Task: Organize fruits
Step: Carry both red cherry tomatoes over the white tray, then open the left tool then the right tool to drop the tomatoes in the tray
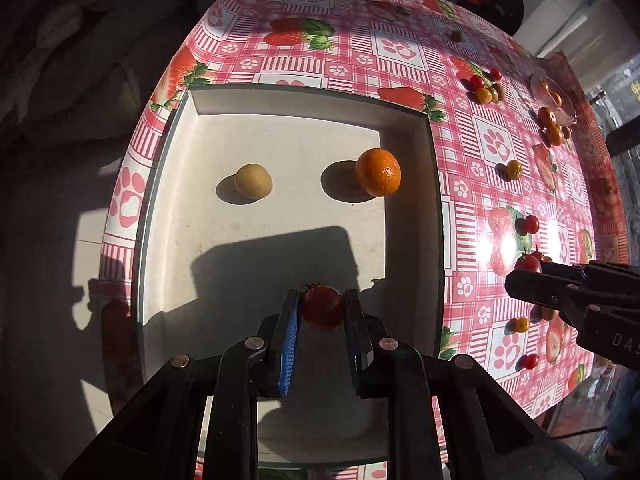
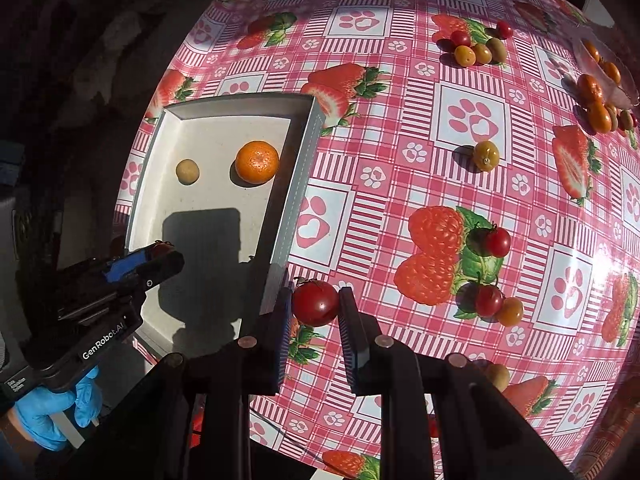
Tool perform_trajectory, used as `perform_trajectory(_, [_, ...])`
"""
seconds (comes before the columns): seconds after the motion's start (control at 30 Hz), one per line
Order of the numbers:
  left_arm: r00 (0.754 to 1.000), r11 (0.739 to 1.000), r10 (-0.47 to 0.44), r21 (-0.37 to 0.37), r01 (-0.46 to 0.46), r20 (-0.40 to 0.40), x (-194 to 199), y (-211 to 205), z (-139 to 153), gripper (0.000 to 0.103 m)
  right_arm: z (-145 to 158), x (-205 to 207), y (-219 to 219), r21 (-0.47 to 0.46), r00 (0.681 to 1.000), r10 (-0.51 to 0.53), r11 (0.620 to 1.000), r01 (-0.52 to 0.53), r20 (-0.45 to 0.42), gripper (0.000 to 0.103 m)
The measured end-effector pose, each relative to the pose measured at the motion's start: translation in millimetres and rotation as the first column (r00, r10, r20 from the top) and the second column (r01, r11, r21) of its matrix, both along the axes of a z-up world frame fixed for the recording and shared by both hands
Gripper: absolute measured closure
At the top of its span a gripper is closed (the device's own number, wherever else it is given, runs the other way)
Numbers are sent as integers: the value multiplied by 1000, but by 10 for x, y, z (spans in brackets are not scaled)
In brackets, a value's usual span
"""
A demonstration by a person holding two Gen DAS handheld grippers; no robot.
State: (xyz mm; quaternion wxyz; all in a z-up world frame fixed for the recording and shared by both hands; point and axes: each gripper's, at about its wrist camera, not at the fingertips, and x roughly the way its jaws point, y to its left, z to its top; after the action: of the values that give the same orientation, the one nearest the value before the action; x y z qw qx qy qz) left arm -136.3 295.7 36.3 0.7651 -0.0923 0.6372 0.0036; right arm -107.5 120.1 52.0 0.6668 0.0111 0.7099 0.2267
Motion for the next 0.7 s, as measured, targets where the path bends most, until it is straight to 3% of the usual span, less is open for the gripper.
perform_trajectory(0.33, [998,998,47,47,-46,-32,148,358,-248,80,-252,144,744,25,994,96,995,-95,-49,78])
perform_trajectory(0.7, [998,996,34,87,-30,-53,206,411,-456,80,-649,278,1157,-21,985,127,991,-131,-116,77])
